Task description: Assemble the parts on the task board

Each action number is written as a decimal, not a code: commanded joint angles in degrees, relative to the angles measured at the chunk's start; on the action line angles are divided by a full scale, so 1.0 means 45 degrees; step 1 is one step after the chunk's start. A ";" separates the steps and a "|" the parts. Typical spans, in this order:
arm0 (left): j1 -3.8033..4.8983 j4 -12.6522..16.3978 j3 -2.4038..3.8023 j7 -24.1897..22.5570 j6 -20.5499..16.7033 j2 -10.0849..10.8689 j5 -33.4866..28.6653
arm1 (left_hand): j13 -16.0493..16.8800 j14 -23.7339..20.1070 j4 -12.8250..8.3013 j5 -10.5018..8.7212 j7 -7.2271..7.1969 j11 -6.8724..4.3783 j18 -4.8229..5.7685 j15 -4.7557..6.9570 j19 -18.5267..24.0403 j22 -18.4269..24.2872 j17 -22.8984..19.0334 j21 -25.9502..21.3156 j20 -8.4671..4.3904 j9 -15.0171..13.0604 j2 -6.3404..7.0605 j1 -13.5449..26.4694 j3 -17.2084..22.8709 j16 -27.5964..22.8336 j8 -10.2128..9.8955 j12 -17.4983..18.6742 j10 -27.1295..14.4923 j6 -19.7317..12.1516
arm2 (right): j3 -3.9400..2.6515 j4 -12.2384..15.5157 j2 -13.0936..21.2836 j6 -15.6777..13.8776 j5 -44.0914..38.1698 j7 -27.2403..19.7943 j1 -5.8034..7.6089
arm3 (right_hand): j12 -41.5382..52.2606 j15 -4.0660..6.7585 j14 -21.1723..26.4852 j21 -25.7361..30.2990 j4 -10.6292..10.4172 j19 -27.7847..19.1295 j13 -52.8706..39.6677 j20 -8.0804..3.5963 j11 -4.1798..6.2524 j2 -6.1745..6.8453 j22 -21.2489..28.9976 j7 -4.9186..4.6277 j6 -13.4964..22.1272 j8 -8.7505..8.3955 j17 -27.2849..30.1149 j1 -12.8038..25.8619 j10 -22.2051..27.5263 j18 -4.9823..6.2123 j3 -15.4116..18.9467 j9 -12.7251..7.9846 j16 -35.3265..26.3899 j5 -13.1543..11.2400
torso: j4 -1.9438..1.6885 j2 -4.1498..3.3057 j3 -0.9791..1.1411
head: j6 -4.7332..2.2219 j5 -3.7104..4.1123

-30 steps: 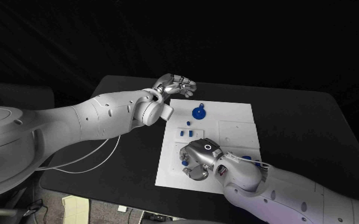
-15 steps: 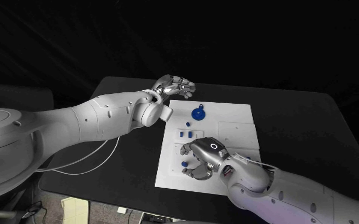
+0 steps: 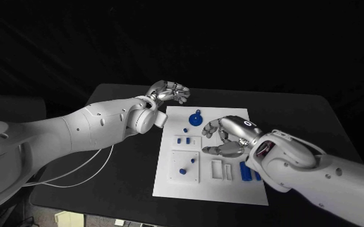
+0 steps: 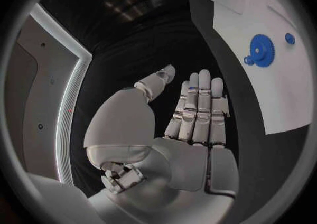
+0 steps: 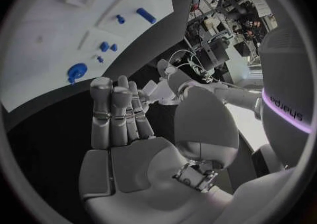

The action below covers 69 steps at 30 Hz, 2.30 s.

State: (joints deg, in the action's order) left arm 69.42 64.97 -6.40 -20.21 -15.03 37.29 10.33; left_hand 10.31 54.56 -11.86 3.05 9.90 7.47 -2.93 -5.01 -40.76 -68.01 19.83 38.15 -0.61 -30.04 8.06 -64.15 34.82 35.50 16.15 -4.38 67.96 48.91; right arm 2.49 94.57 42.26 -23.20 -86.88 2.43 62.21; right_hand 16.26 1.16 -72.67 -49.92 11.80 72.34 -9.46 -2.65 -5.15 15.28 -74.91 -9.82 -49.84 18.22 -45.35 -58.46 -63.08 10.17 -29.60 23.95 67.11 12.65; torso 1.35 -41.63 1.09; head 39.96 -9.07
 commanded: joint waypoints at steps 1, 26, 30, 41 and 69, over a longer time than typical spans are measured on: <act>-0.0004 -0.0048 0.0005 -0.0093 0.0180 -0.0016 -0.0064 | -0.0019 0.0018 -0.0011 -0.0039 0.0001 -0.0040 -0.0228 -0.0075 -0.0011 -0.0018 0.0021 -0.0081 0.0056 0.0019 -0.0067 0.0104 -0.0084 -0.0063 0.0010 0.0049 -0.0078 -0.0065 | 0.0000 -0.0137 0.0493 0.1545 0.2826 0.0392 0.0481 | 0.0551 0.0278 -0.0078 0.0006 -0.0077 0.0076 -0.0310 -0.0074 0.0251 -0.0242 -0.0097 0.0044 -0.0138 0.0100 0.0009 0.0022 -0.0538 0.1074 0.0133 0.0060 0.0047 -0.0115 | 0.0050 0.0020 0.0005 | -0.0132 0.0295; -0.0281 0.0718 0.0001 -0.0154 0.0255 0.0536 -0.0210 | -0.0020 0.0021 0.0067 -0.0040 0.0001 -0.0042 -0.0225 -0.0081 -0.0019 -0.0048 0.0099 -0.0110 0.0061 0.0013 -0.0053 0.0242 -0.0187 -0.0120 0.0028 0.0040 -0.0076 -0.0065 | 0.0503 -0.0940 0.2251 0.7035 0.5688 0.6478 0.1503 | 1.2553 0.1019 -0.0250 -0.1167 -0.3055 0.0585 -1.0106 -0.0547 0.1027 -0.0290 -0.0296 0.0637 -0.0538 0.0183 -0.1576 0.1204 0.1074 0.1074 -0.1117 0.0728 0.1505 -0.2130 | 0.0067 0.0035 0.0080 | -0.0179 0.1426; -0.0281 0.0856 0.0001 -0.0197 0.0293 0.0593 -0.0129 | -0.0022 0.0017 0.0098 -0.0040 0.0001 -0.0039 -0.0223 -0.0084 -0.0019 -0.0058 0.0121 -0.0120 0.0064 0.0013 -0.0041 0.0305 -0.0228 -0.0142 0.0030 0.0041 -0.0081 -0.0071 | 0.0738 -0.0749 0.2281 0.6981 0.5657 0.6737 0.1501 | 1.2538 0.1079 -0.0247 -0.1268 -0.3448 0.0553 -1.0206 -0.0577 0.1095 -0.0178 -0.0294 0.0704 -0.0687 0.0284 -0.1661 0.1489 0.1063 0.1074 -0.1238 0.0871 0.1514 -0.2138 | 0.0049 0.0029 0.0058 | -0.0065 0.1577; -0.0287 0.1035 0.0001 -0.0257 0.0379 0.0649 -0.0116 | -0.0040 0.0008 0.0215 0.0040 0.0011 -0.0038 -0.0240 -0.0094 0.0030 -0.0141 0.0331 -0.0258 0.0070 0.0047 -0.0255 0.1096 -0.1071 -0.0364 0.0010 0.0043 -0.0124 -0.0142 | 0.1093 -0.0598 0.2104 0.6799 0.4657 0.6856 0.1409 | 1.2478 0.1229 -0.0275 -0.1539 -0.4345 0.0533 -1.0377 -0.0637 0.1255 -0.0237 -0.0278 0.0868 -0.1003 0.0507 -0.1844 0.2044 0.0862 0.1074 -0.1524 0.1235 0.1540 -0.2183 | 0.0046 0.0018 0.0062 | 0.0101 0.1929; -0.0288 0.1176 0.0002 -0.0258 0.0450 0.0676 -0.0116 | -0.0051 0.0025 0.0236 0.0018 0.0017 -0.0036 -0.0258 -0.0093 0.0008 -0.0163 0.0443 -0.0344 0.0069 0.0076 -0.0313 0.1326 -0.1328 -0.0481 -0.0007 0.0046 -0.0144 -0.0170 | 0.1236 -0.1449 0.0579 0.5908 0.4609 0.6412 0.0381 | 1.2401 0.1238 -0.0291 -0.1695 -0.4417 0.0486 -1.0486 -0.0681 0.1264 -0.0266 -0.0271 0.0875 -0.0950 0.0483 -0.1929 0.1869 0.0797 0.1074 -0.1575 0.1395 0.1519 -0.2183 | 0.0054 0.0026 0.0077 | 0.0405 0.1802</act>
State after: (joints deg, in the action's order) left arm 68.18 70.09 -6.43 -20.58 -13.88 40.44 9.91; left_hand 10.16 54.56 -10.72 3.28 9.96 7.25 -3.20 -5.01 -40.76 -68.64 21.78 36.93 -0.61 -29.79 6.78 -58.79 29.25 33.65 16.15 -4.38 67.75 48.55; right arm 7.81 88.28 45.11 4.15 -65.36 32.10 64.37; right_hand 72.31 6.44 -73.91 -57.23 -8.30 74.50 -56.60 -5.43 0.42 14.15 -74.94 -5.62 -54.42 20.76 -53.96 -49.67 -59.19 10.44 -36.70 30.51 73.67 3.11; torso 1.60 -41.52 1.43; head 41.72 -1.03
